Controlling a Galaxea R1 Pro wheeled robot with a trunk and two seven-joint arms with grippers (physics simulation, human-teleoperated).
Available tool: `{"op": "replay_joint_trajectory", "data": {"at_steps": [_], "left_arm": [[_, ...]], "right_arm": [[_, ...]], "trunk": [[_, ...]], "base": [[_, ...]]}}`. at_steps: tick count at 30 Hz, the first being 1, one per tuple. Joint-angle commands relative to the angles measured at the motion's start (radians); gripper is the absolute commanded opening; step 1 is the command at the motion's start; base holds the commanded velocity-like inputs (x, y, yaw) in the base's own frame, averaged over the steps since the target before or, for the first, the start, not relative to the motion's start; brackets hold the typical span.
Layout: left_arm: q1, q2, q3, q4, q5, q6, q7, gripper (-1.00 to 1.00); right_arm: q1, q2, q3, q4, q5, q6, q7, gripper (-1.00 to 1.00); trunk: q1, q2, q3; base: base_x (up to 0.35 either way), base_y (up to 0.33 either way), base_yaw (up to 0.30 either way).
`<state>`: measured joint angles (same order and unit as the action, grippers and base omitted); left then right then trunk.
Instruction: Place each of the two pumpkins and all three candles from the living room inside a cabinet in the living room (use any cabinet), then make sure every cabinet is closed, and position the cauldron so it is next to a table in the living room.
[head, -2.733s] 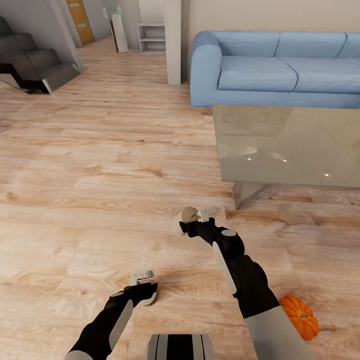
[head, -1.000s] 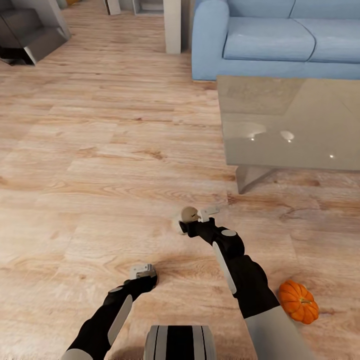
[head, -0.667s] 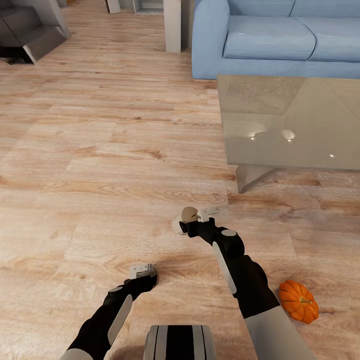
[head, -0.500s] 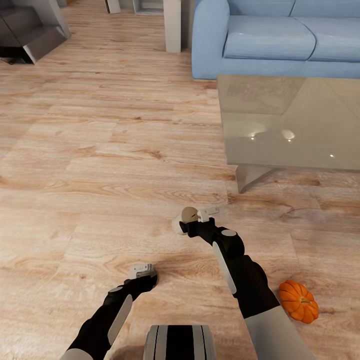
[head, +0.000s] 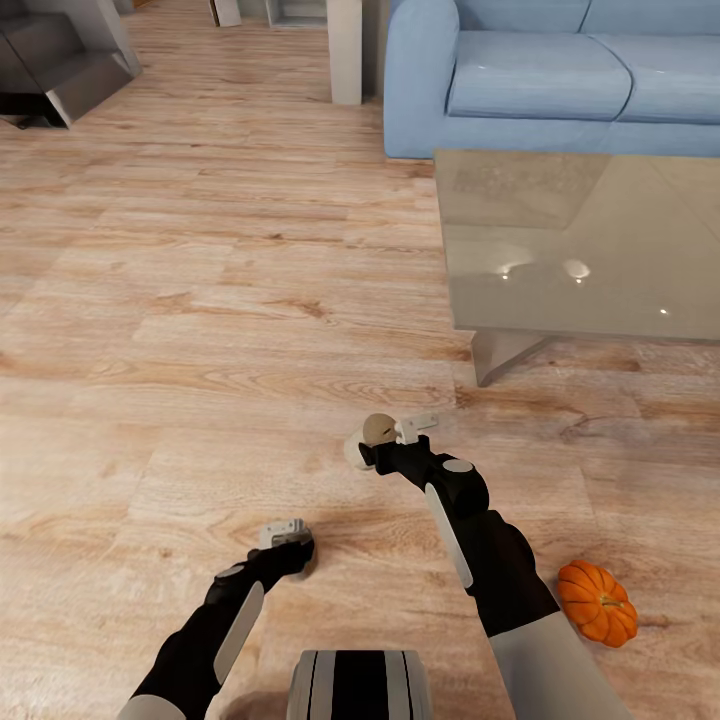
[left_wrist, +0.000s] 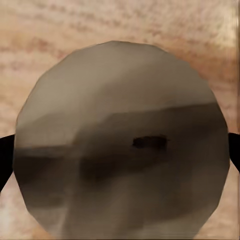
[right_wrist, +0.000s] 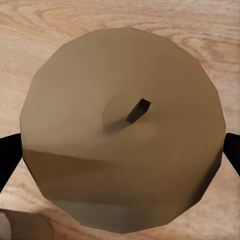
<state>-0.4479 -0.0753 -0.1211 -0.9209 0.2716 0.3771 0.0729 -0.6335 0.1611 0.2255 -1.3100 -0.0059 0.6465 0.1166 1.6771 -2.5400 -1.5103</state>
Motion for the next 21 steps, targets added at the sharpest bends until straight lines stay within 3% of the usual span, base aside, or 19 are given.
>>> {"op": "replay_joint_trajectory", "data": {"at_steps": [1, 12, 21], "left_arm": [[0.0, 0.0, 0.0, -0.002, -0.003, 0.001, -0.001, -1.0], [0.008, 0.003, 0.0, -0.048, -0.003, 0.006, 0.0, -1.0], [0.028, 0.028, -0.002, -0.139, -0.002, 0.03, 0.0, -1.0]], "right_arm": [[0.0, 0.0, 0.0, 0.0, 0.0, 0.0, 0.0, -1.0], [0.0, 0.0, 0.0, 0.0, 0.0, 0.0, 0.0, -1.0], [0.0, 0.0, 0.0, 0.0, 0.0, -0.001, 0.0, -1.0]], "trunk": [[0.0, 0.0, 0.0], [0.0, 0.0, 0.0], [0.0, 0.0, 0.0]], "base": [[0.0, 0.0, 0.0], [0.0, 0.0, 0.0], [0.0, 0.0, 0.0]]}}
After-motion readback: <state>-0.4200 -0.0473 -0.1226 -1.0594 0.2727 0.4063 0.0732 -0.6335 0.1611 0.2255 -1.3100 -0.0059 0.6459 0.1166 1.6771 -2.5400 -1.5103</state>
